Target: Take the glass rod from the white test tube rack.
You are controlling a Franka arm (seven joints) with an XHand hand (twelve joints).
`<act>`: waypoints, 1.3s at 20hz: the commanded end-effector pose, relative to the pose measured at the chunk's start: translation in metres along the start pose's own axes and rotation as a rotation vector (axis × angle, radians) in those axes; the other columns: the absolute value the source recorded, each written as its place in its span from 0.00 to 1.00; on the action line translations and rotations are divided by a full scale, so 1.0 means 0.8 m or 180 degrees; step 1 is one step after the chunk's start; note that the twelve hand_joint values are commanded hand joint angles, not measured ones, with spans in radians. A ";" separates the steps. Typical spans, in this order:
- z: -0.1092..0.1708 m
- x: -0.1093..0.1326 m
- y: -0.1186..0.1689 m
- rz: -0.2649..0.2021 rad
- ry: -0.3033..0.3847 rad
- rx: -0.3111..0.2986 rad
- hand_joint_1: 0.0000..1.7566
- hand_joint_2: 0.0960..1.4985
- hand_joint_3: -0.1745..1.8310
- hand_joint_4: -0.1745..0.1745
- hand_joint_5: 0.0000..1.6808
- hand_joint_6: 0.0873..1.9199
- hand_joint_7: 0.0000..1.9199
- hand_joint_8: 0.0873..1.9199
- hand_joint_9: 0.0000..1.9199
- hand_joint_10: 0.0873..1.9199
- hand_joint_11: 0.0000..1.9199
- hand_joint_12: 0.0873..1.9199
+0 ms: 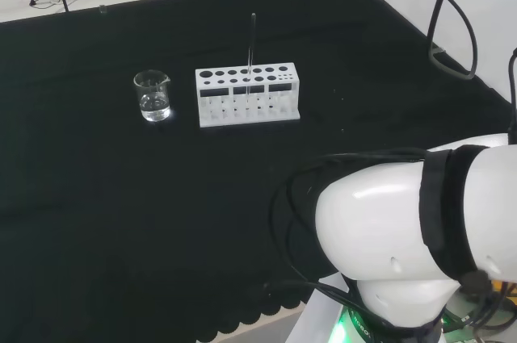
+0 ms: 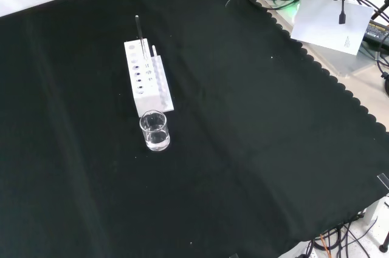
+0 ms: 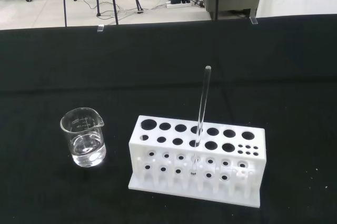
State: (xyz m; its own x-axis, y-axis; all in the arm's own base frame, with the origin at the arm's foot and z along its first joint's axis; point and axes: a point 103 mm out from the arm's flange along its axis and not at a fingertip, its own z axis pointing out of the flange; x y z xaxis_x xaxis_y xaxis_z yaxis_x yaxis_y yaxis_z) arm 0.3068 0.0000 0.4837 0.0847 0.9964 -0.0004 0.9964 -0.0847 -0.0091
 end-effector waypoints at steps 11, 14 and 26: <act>0.008 -0.009 0.025 0.0006 0.0029 -0.0033 0.35 0.55 0.34 0.15 0.03 0.00 0.00 0.27 0.00 0.37 0.00 0.56; 0.013 0.004 0.079 0.0040 0.0042 0.0095 0.35 0.56 0.33 0.15 0.03 0.00 0.00 0.28 0.00 0.38 0.00 0.57; 0.035 0.015 0.194 -0.0032 0.0075 0.0033 0.34 0.57 0.31 0.16 0.04 0.00 0.00 0.32 0.00 0.42 0.00 0.62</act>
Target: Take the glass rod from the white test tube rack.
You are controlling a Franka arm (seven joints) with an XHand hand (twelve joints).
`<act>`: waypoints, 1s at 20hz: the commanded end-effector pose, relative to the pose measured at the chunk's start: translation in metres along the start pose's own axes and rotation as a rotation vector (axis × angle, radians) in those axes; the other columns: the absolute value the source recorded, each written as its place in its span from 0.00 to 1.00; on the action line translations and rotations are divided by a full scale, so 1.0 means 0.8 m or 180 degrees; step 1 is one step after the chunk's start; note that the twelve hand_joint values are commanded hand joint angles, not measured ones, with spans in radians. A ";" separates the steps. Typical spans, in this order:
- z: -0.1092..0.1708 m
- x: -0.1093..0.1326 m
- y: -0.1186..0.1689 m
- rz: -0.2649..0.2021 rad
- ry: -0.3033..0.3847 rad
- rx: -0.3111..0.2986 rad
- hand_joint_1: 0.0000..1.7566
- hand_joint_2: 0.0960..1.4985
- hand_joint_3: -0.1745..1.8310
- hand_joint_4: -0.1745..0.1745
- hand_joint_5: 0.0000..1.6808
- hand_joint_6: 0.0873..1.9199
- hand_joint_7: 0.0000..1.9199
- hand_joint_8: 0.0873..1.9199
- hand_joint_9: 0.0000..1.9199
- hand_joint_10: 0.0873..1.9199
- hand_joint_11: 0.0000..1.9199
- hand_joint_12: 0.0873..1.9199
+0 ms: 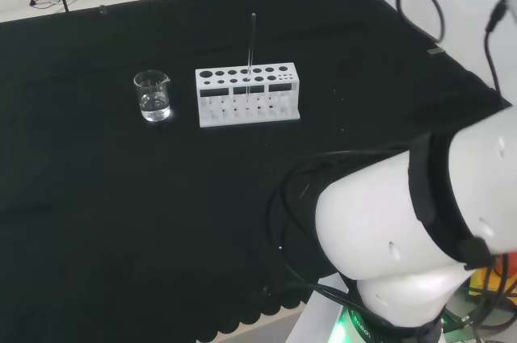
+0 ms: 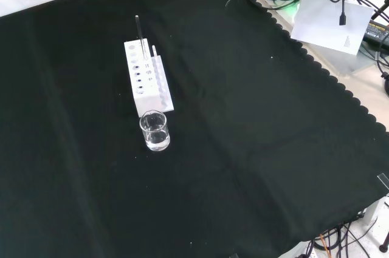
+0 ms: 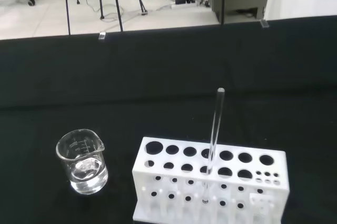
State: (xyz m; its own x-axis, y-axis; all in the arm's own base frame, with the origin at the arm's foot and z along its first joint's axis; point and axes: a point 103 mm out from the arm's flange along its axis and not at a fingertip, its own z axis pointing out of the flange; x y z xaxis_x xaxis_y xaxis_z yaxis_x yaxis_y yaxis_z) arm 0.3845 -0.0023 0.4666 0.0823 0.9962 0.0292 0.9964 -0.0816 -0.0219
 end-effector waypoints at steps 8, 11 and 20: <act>0.056 -0.007 0.149 0.0012 0.0005 0.0165 0.34 0.58 0.31 0.16 0.04 0.00 0.00 0.34 0.00 0.43 0.00 0.63; 0.071 -0.017 0.156 -0.0078 0.0016 0.0216 0.33 0.58 0.31 0.16 0.04 0.00 0.00 0.34 0.01 0.44 0.00 0.63; 0.105 -0.028 0.172 -0.0135 0.0065 0.0293 0.33 0.58 0.30 0.16 0.04 0.00 0.00 0.37 0.03 0.45 0.00 0.65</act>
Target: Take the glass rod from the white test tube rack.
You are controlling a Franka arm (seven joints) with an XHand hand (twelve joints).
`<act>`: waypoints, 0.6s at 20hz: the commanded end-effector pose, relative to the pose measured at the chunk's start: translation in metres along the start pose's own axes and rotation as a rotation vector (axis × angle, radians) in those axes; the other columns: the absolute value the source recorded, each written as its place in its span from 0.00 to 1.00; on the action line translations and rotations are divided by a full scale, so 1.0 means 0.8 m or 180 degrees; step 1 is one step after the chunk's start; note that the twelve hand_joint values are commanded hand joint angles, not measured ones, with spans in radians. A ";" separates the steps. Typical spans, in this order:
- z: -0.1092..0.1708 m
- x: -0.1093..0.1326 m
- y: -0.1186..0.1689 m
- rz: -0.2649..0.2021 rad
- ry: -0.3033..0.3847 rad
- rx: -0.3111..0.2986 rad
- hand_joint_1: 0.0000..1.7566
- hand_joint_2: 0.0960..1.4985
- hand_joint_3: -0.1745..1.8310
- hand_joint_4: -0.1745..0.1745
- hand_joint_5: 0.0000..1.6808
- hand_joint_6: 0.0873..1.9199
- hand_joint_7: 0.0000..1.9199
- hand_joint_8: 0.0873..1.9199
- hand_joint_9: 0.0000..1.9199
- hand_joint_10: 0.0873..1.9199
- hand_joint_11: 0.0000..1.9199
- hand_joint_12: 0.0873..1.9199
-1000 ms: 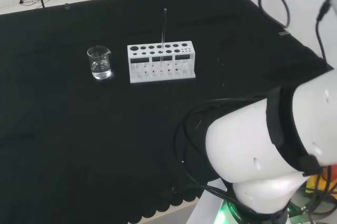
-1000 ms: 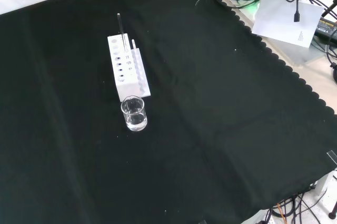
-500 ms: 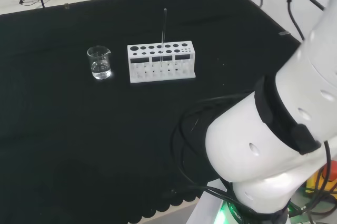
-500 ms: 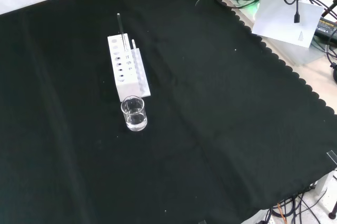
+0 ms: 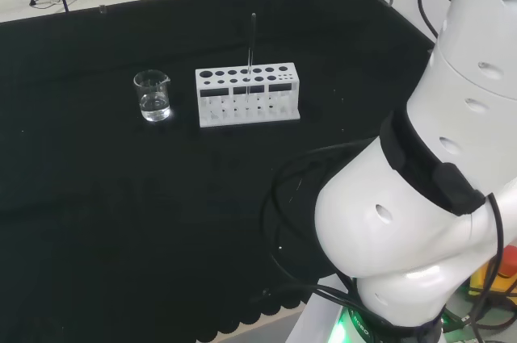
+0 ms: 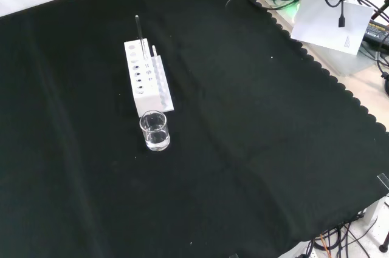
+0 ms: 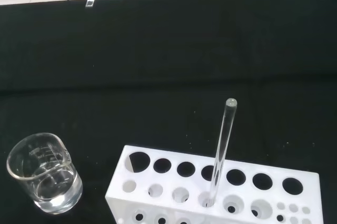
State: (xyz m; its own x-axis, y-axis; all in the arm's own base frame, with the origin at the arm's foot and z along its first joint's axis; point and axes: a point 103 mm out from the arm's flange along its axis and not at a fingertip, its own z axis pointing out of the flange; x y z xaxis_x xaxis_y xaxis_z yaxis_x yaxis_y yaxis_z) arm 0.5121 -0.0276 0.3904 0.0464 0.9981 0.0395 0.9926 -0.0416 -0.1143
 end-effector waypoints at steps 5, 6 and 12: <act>0.039 -0.016 0.021 0.0043 0.0035 0.0069 0.33 0.58 0.30 0.16 0.04 0.00 0.00 0.41 0.05 0.46 0.00 0.67; 0.044 -0.015 0.023 0.0050 0.0023 0.0082 0.33 0.58 0.30 0.16 0.04 0.00 0.00 0.42 0.05 0.46 0.00 0.67; 0.065 -0.019 0.029 0.0015 -0.0016 0.0106 0.32 0.59 0.30 0.16 0.05 0.00 0.01 0.44 0.07 0.47 0.00 0.68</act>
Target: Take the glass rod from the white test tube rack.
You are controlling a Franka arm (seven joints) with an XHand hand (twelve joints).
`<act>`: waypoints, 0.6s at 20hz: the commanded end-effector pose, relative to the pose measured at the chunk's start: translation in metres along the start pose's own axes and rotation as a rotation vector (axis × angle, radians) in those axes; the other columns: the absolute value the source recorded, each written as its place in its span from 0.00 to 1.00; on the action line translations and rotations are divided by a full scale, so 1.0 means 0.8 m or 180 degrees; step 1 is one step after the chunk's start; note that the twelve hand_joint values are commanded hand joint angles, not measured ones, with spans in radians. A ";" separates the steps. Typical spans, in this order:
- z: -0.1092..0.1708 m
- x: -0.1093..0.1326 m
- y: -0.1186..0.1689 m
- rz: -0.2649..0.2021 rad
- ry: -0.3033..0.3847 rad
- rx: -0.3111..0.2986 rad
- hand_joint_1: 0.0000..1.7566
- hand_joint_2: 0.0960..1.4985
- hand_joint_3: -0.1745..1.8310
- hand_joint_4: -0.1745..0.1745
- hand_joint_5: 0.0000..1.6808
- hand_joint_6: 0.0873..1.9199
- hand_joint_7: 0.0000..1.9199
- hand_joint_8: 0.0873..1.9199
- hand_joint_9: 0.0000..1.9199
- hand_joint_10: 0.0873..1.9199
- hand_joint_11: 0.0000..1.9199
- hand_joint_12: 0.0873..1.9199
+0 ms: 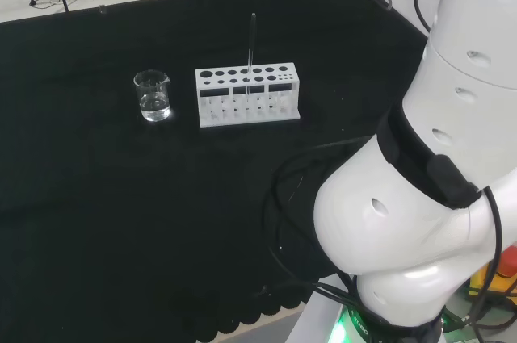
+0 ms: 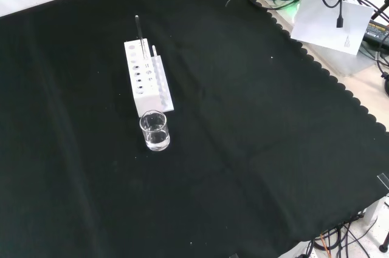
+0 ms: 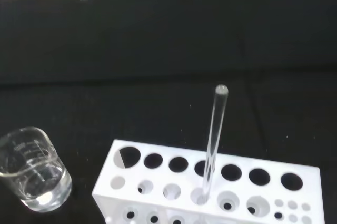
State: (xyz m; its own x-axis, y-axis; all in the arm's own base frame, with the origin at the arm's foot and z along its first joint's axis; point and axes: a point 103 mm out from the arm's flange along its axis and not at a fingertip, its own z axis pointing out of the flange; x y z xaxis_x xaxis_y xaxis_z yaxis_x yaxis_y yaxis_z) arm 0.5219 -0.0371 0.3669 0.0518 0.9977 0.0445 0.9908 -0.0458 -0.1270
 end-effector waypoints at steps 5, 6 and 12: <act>0.059 -0.016 0.019 -0.0006 -0.0098 0.0109 0.32 0.59 0.30 0.15 0.05 0.00 0.02 0.45 0.09 0.48 0.00 0.69; 0.062 -0.017 0.020 0.0000 -0.0148 0.0117 0.32 0.59 0.30 0.15 0.05 0.00 0.02 0.45 0.09 0.48 0.00 0.69; 0.093 -0.016 0.024 -0.0006 -0.0231 0.0163 0.32 0.59 0.30 0.15 0.05 0.00 0.04 0.46 0.12 0.48 0.00 0.72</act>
State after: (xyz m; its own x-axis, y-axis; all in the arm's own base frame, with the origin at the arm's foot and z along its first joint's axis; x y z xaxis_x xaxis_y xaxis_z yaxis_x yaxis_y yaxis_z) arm 0.5315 -0.0475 0.3058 0.0428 0.9990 -0.0123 0.9848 -0.0443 -0.1681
